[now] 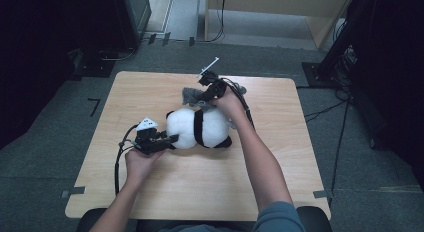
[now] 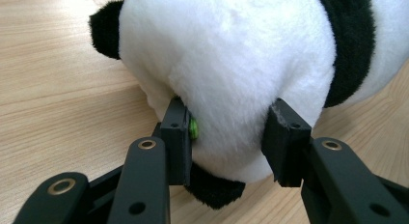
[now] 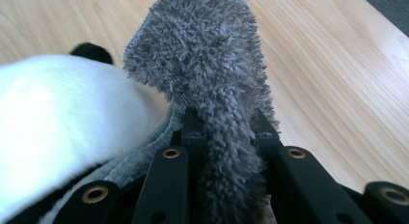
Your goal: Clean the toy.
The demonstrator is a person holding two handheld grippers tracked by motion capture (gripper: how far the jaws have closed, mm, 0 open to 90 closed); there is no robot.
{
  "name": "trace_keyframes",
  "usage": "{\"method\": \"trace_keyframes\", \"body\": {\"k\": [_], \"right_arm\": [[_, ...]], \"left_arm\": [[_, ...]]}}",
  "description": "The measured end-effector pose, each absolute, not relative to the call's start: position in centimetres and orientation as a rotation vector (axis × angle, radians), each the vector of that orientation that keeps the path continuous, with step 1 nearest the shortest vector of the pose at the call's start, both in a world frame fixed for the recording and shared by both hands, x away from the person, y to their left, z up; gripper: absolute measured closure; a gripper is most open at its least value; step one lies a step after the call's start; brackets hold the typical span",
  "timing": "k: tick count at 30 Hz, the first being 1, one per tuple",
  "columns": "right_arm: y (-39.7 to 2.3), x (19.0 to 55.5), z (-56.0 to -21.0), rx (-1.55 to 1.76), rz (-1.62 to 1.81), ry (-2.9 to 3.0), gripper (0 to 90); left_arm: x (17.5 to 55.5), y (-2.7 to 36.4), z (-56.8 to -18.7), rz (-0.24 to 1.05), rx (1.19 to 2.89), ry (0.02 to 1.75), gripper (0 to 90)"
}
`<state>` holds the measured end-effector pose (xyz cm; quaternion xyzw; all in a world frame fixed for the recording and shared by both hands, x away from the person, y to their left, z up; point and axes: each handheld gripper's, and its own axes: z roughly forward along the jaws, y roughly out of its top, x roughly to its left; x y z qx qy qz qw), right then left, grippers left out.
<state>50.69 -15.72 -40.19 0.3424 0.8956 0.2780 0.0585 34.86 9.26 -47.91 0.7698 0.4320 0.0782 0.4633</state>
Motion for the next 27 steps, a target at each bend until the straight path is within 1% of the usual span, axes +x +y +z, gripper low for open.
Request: {"method": "trace_keyframes", "body": {"k": [11,27], "right_arm": [[-20.6,51.1,-41.4,1.208,0.874,2.62,74.8],[-23.6,50.8,-43.6,1.335,0.856,2.486,74.9]], "left_arm": [[34.8,9.2,-47.9,0.2,1.882,1.063,58.0],[34.8,9.2,-47.9,0.202,1.879,1.062,58.0]]}}
